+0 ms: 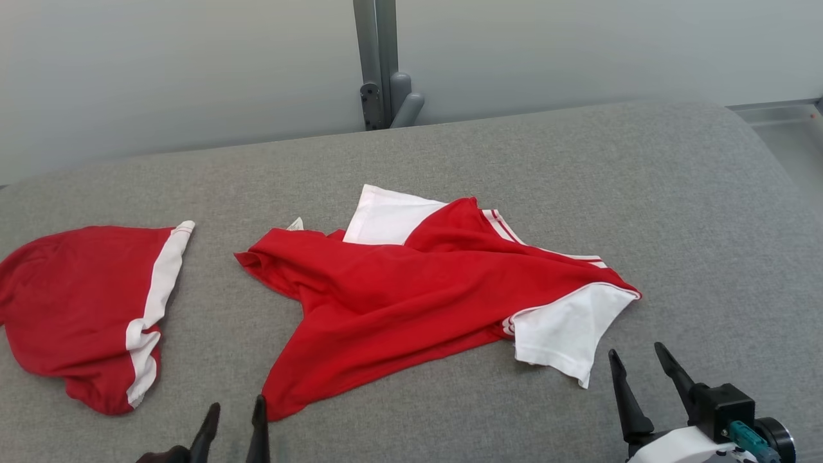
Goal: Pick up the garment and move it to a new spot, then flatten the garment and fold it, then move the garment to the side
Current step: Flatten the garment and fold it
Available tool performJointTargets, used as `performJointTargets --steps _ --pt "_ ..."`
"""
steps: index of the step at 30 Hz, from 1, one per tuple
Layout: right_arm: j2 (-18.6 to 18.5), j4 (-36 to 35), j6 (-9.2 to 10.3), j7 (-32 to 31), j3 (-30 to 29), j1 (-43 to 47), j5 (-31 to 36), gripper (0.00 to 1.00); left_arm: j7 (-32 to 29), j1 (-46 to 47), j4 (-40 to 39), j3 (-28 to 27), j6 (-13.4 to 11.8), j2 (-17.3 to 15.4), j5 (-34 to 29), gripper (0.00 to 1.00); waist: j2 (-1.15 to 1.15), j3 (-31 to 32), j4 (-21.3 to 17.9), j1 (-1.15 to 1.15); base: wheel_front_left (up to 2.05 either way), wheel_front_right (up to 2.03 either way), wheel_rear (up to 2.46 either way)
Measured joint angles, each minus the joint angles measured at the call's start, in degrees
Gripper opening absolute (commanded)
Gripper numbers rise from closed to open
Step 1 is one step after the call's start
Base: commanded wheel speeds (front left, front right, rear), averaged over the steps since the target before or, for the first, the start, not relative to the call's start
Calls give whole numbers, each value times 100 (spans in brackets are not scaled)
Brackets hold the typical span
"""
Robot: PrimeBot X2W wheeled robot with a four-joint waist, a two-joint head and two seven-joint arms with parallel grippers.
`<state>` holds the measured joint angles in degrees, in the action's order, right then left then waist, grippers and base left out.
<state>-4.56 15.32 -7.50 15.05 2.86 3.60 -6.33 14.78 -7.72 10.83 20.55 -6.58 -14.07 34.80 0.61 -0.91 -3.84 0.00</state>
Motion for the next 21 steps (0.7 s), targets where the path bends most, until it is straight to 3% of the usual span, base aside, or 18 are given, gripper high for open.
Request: performJointTargets --steps 6,14,21 --pt "-40 -501 0 1 -165 234 53 100 26 -315 -698 -643 79 3 -740 100 0 118 26 0 0 0 0" --pt "-76 -672 0 1 -254 502 162 100 35 -675 -1027 -1333 568 624 -1523 100 0 329 39 0 0 0 0" --pt "-83 -698 0 1 -256 531 203 100 35 -698 -893 -1652 872 889 -1747 100 0 340 34 0 0 0 0"
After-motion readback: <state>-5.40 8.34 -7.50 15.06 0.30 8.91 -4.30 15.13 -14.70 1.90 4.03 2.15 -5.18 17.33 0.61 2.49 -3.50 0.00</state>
